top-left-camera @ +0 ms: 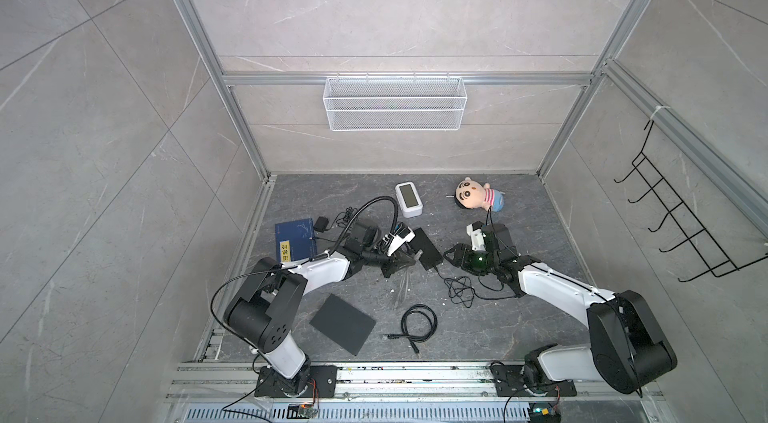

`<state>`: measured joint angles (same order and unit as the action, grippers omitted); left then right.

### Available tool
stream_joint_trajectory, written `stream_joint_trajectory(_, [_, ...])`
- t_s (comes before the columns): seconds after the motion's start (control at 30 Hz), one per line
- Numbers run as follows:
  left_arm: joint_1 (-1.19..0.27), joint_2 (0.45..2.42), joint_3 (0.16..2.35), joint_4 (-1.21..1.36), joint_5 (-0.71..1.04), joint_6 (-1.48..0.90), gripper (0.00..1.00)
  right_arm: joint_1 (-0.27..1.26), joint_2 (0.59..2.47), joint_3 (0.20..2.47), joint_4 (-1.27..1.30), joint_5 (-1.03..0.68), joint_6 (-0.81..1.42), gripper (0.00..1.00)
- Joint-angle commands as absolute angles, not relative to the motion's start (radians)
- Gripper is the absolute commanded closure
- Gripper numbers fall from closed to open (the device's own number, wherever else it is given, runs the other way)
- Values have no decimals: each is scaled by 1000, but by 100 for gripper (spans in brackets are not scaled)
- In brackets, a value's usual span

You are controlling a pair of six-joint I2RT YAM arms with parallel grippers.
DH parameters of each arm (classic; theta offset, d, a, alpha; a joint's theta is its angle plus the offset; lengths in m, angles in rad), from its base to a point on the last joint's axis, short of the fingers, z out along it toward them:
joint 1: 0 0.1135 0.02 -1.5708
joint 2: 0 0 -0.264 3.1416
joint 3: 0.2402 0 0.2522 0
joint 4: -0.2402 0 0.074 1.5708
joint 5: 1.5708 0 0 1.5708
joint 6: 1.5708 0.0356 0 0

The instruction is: Insert the plug into the switch port

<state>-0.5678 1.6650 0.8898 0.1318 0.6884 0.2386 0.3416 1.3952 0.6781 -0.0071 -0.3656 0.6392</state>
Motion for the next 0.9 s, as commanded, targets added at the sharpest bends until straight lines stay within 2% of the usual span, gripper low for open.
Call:
stream_joint_trajectory(0.0, [-571, 1722, 963, -134, 531, 351, 99, 341, 1430, 726, -34, -313, 583, 41])
stream_joint_trajectory(0.17, [-609, 1834, 1098, -313, 396, 367, 100, 342, 1493, 773, -36, -261, 557, 39])
stream_joint_trajectory(0.43, [-659, 2004, 1255, -431, 269, 359, 99, 356, 1632, 877, -7, -279, 505, 32])
stream_joint_trajectory(0.87, [-667, 2046, 1279, -411, 299, 336, 100, 382, 1831, 1039, -103, -219, 397, 30])
